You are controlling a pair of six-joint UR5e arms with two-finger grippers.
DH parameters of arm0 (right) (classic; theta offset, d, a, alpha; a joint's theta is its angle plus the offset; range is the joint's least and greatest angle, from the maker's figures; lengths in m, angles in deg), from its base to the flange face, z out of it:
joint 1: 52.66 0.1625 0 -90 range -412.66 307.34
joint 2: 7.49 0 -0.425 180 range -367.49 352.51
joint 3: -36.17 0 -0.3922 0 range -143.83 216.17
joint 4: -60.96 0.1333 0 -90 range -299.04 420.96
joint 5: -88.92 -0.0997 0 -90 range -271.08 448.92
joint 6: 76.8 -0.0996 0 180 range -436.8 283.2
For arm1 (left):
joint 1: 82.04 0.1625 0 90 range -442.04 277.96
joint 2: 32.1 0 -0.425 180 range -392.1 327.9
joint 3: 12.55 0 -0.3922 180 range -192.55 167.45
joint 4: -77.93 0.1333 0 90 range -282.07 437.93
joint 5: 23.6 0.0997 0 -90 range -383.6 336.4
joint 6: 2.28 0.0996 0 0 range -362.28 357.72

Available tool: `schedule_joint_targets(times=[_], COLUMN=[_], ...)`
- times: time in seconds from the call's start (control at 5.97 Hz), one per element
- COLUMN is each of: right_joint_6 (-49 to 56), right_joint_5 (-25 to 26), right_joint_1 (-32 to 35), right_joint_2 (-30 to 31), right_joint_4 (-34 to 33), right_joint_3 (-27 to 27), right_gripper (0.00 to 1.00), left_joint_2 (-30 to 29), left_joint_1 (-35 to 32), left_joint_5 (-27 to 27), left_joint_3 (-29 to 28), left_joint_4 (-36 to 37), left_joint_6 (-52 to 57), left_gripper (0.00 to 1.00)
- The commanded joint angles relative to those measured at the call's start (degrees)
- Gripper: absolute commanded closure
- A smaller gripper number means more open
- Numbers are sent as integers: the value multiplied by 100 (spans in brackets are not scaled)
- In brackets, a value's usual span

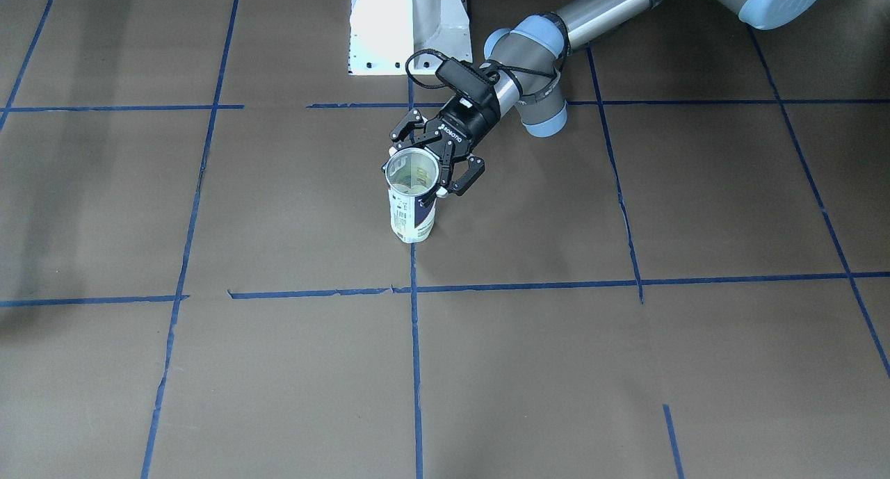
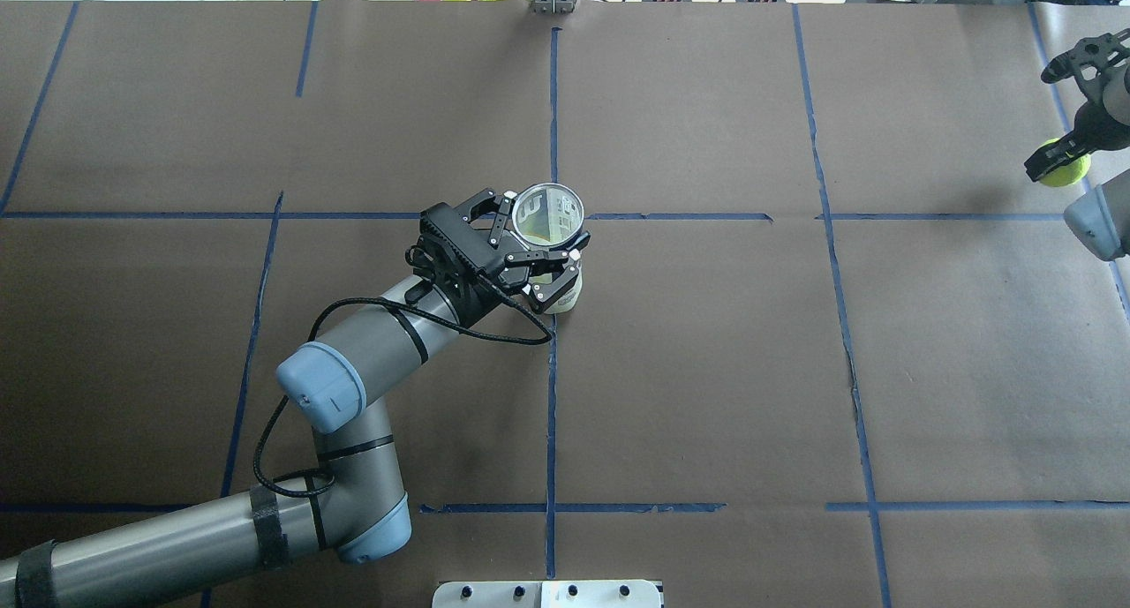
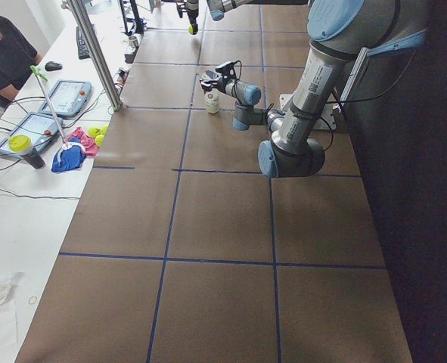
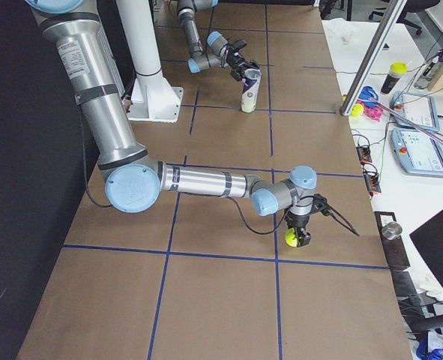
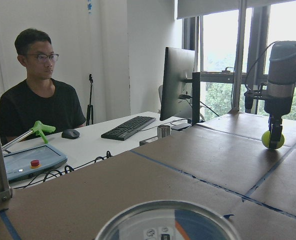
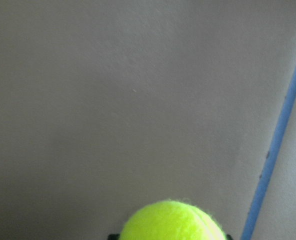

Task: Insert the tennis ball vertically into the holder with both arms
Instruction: 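Carry the second ball with the right gripper above the can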

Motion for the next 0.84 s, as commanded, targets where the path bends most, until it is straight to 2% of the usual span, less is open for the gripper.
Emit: schedule_joint_targets(times=[0.0, 0.17, 0.33, 0.5, 0.67], right_joint_6=[-1242, -2269, -3341, -5057, -6632], right_joint_5=[-1191, -1347, -1610, -1525, -1072], right_joint_1=[32, 24, -438, -1138, -1789], right_joint_2=[220, 282, 265, -152, -1009], right_joint_4=[-872, -1461, -2268, -2424, -2443], right_joint_3=[1823, 2991, 4239, 4912, 4937], right_gripper=[100, 100, 100, 100, 100], left_joint_2=[-9, -9, 8, 17, 26], left_joint_1=[0, 0, 0, 0, 0], left_joint_5=[0, 0, 0, 0, 0], left_joint_3=[0, 0, -9, -9, -9], left_joint_4=[2, 2, 2, 2, 2], left_joint_6=[0, 9, 9, 9, 9], left_gripper=[17, 17, 17, 17, 17])
